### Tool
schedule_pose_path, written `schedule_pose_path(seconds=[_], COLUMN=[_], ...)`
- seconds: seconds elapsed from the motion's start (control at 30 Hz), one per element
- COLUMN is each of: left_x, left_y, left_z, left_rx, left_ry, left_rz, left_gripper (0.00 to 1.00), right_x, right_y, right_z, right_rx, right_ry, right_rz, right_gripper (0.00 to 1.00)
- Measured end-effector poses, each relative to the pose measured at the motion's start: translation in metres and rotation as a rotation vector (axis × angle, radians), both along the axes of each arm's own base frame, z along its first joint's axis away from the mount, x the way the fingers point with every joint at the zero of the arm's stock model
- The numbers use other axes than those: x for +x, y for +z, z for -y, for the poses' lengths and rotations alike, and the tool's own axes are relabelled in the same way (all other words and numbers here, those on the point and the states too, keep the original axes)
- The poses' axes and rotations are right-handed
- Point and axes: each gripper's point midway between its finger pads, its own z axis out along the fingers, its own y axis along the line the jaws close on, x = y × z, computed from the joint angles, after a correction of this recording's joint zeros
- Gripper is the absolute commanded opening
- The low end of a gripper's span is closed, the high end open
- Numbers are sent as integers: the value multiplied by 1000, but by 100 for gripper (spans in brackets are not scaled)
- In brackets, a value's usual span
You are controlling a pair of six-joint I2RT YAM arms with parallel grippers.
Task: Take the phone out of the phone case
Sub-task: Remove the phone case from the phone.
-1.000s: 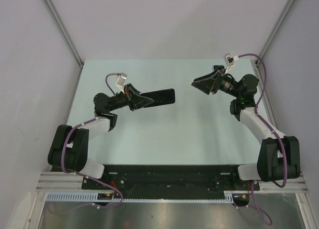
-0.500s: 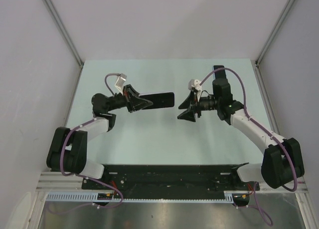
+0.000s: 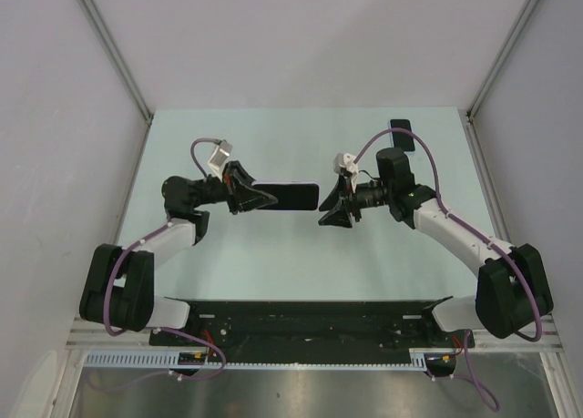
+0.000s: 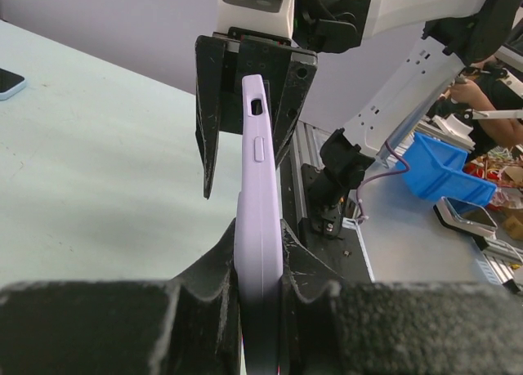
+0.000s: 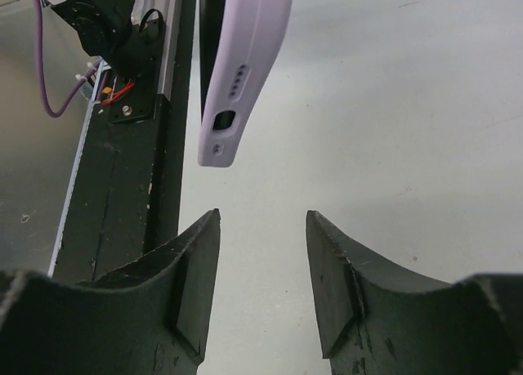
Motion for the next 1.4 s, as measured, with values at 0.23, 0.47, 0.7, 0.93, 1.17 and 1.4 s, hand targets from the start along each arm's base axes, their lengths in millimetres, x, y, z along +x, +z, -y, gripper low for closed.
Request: schedule_pose_path(seconds=[0.23,0.47,0.7,0.93,1.17,1.4], left_x=[-13,-15,-16,-10,12,21], left_y=[1,2,0,-2,-21,-26], left_z=[-2,-3,-5,-9,-9,-8], left_rx=[7,13,27,36,42,40], left_ry=[-17,-26,-32,-11,35,59], left_rz=[31,63,112,160,148,113], left_gripper=[0,1,0,0,0,0], right_x=[-8,-18,-22,-23,-13,3], right_y=[5,7,10,14,7,10], right_z=[-11,-19,-21,-20,-22,-11], right_rx=[16,25,31,38,35,44], right_ry=[23,61,78,79,57,3], right_rz=[-19,-19,-9,7,-21,-14], right_gripper=[43,43,44,43,43,43])
